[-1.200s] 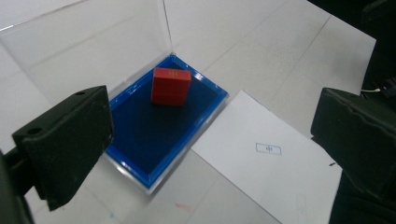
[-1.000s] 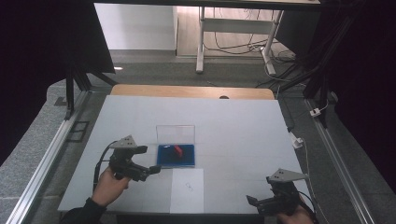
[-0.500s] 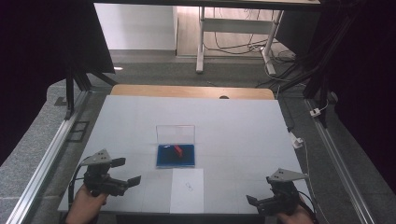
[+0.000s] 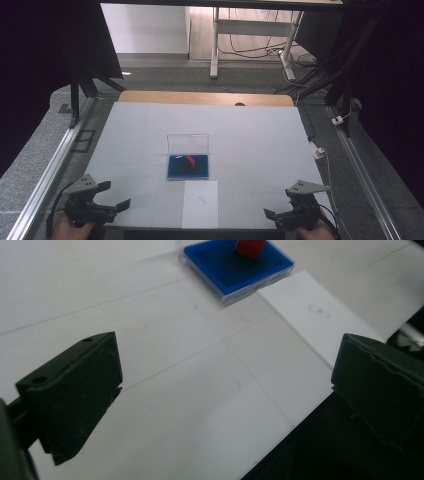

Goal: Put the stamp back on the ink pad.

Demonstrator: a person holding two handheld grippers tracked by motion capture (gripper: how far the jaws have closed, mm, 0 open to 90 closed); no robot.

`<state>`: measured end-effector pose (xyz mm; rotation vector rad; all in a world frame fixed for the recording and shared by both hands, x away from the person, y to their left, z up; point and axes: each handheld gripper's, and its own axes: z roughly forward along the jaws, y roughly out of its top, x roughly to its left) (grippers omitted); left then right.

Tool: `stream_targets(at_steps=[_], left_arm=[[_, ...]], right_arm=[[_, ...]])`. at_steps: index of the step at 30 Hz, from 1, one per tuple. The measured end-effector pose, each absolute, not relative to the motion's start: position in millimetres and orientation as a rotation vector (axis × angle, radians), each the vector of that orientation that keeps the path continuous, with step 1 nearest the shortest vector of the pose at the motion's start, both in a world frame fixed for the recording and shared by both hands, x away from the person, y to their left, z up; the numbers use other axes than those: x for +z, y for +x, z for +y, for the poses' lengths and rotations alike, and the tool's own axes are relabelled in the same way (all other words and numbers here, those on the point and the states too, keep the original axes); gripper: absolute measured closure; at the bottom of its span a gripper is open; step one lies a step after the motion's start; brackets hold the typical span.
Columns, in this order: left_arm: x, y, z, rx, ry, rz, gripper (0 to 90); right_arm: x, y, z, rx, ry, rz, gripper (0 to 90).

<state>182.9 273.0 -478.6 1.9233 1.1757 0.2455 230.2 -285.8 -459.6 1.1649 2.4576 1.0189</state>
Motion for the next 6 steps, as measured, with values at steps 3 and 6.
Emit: stream_targets(at_steps=[3, 6], left_arm=[[-479.1, 182.8, 273.6, 0.240, 1.923, 1.187, 0.7], [-479.0, 183.8, 272.7, 0.237, 1.922, 1.190, 0.8]], right_arm=[[-459.8, 230.5, -285.6, 1.016, 1.165, 2.459, 0.0], [-460.1, 230.3, -285.2, 1.011, 1.162, 2.462, 0.0]])
